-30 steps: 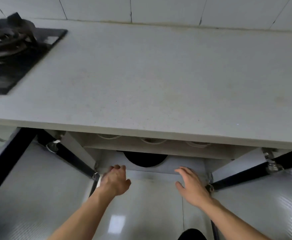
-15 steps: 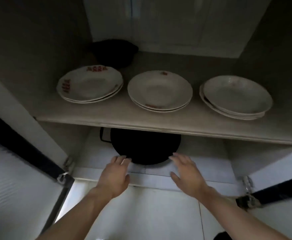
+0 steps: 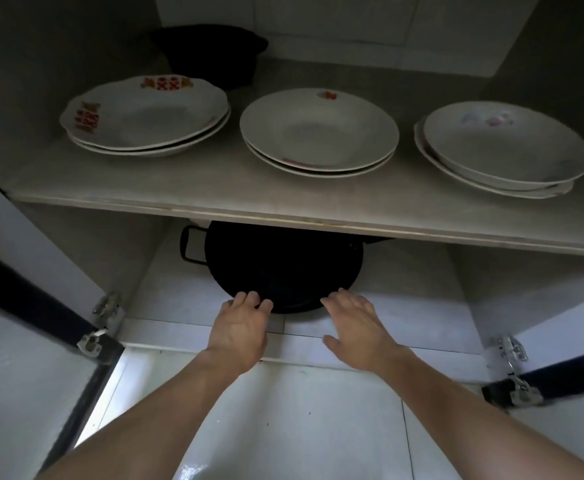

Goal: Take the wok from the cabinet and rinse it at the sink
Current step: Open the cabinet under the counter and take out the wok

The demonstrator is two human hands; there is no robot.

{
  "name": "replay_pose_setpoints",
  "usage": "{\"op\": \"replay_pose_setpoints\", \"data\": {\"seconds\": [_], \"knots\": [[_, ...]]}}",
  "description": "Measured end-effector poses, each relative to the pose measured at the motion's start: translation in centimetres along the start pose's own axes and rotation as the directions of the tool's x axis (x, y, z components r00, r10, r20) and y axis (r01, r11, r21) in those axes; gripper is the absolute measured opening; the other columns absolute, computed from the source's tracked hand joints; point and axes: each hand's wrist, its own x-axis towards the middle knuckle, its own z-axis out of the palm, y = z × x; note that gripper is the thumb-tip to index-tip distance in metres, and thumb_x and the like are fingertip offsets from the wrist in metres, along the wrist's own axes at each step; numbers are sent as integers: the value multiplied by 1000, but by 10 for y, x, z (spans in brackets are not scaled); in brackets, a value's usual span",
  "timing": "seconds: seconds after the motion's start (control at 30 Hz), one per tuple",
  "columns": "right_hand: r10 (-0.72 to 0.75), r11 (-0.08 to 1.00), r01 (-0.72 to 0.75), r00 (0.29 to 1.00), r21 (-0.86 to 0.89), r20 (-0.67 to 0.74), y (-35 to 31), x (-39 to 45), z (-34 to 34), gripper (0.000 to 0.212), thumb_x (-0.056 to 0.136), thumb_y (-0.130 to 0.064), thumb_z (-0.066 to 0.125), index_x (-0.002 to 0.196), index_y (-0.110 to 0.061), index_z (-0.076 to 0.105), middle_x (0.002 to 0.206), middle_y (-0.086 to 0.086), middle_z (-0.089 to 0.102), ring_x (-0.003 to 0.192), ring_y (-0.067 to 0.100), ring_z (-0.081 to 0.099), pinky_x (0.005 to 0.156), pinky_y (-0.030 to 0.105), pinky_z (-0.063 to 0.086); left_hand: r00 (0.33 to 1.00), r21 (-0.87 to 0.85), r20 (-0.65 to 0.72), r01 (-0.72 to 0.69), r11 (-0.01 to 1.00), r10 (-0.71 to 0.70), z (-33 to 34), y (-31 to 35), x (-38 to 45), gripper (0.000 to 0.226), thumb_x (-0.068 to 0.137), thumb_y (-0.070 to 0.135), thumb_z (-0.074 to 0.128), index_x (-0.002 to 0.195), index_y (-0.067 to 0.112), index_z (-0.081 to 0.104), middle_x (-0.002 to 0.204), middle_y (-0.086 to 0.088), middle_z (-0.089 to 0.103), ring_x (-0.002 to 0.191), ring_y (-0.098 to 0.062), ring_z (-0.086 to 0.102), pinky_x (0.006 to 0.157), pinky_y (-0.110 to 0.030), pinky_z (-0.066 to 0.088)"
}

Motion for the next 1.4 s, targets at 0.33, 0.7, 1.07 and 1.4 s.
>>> {"op": "replay_pose_setpoints", "data": {"seconds": [0.33, 0.7, 1.07, 1.4], "knots": [[-136, 988, 138, 990, 75, -39, -12, -1, 5, 38, 91, -39, 58, 126, -23, 55, 119, -4, 51, 111, 16, 43, 102, 31, 32, 999, 132, 14, -50, 990, 48, 3, -21, -14, 19, 93, 24, 53, 112, 26, 54, 108, 1, 57, 103, -21, 50, 86, -34, 37], [137, 991, -137, 986, 8, -98, 38, -18, 1, 77, 87, -37, 65, 150, -24, 23, 156, 6, 21, 143, 26, 16, 117, 40, 18, 972, 62, 211, -122, 991, 106, -14, -74, -35, 6, 91, 22, 57, 89, 28, 56, 103, 7, 54, 102, -16, 53, 75, -26, 36], [156, 988, -156, 986, 1, -61, 55, -19, 5, 65, 86, -22, 64, 144, -27, 33, 135, 2, 45, 124, 25, 39, 107, 37, 30, 962, 46, 136, -243, 969, 235, -14, -42, -51, 31, 92, 32, 60, 122, 29, 51, 121, 4, 50, 114, -17, 47, 95, -31, 41], [21, 999, -22, 1000, 49, 9, 50, -37, 16, 67, 77, 7, 52, 131, -31, 38, 117, -5, 42, 109, 17, 44, 81, 34, 50, 968, 65, 65, -245, 967, 241, -2, -26, -58, 20, 91, 35, 60, 109, 25, 59, 105, 3, 58, 101, -18, 56, 75, -31, 47]]}}
